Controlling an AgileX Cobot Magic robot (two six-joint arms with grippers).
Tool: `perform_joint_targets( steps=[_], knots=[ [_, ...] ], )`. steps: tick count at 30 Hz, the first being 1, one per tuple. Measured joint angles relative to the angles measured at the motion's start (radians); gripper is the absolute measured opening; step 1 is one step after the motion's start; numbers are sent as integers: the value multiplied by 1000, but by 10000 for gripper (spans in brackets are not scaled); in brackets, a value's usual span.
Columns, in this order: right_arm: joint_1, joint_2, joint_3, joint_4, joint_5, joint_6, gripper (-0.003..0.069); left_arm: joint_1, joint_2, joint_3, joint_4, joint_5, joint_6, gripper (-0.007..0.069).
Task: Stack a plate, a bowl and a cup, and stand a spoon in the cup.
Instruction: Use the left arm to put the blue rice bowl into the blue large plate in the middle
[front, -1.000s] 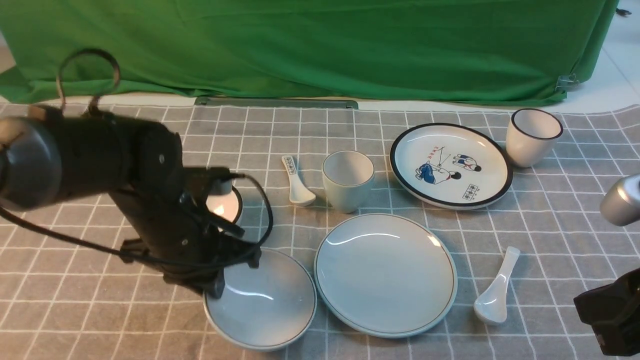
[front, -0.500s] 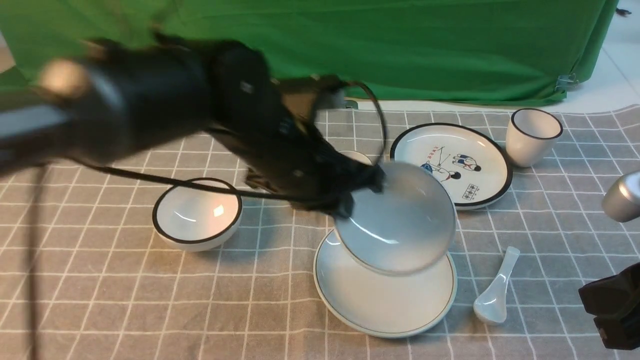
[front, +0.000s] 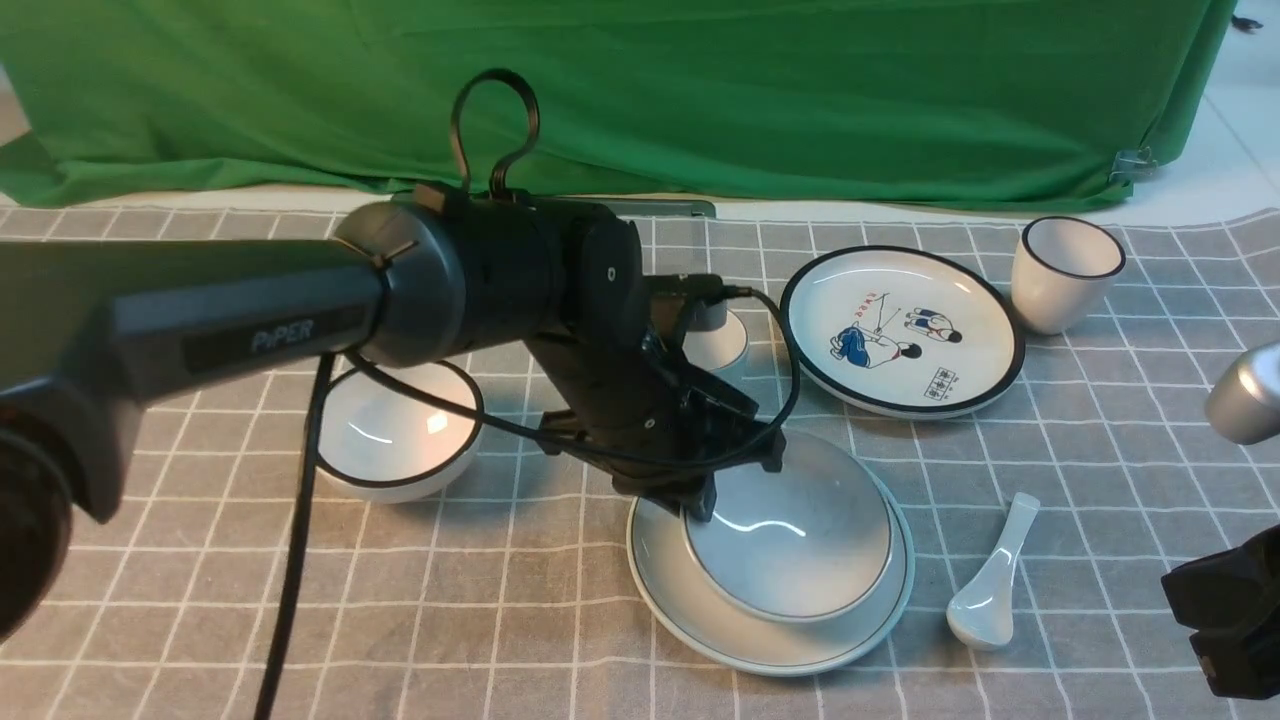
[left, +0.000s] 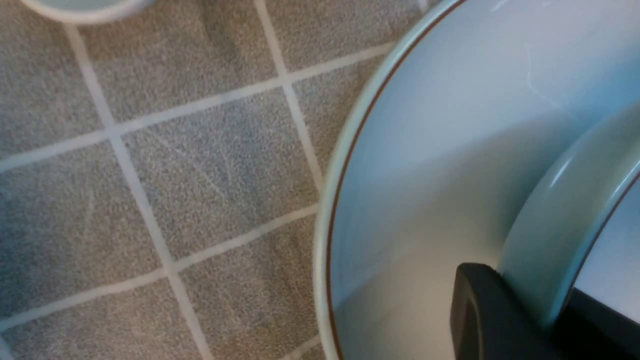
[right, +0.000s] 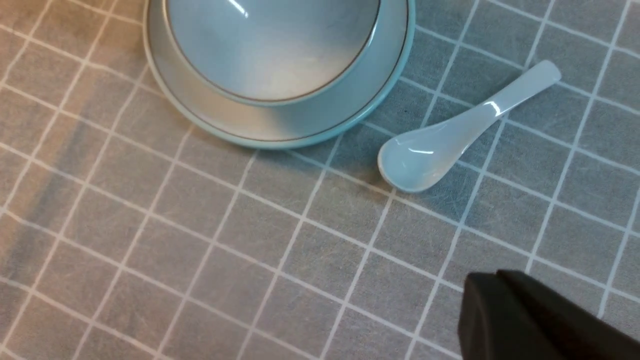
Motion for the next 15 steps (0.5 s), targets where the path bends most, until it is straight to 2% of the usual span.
perform_joint_targets(
  steps=[5,7,8,9,12,15],
  knots=[
    [0,0,0,-1,0,0,47,0,3,-5,-3,3,-1,39],
    [0,0,0,-2,0,-1,51,0,3,-6,3,5,-1,86],
    [0,0,0,-2,0,-1,51,0,3,-7,4,7,-1,86],
    [0,0,0,-2,0,-1,52,0,3,-10,5,13,-1,111],
    [0,0,0,-2,0,-1,54,0,-4,-60,28,75,-15,269],
    [0,0,0,-2,0,-1,57,0,-18,-111,66,107,-35,369]
  ],
)
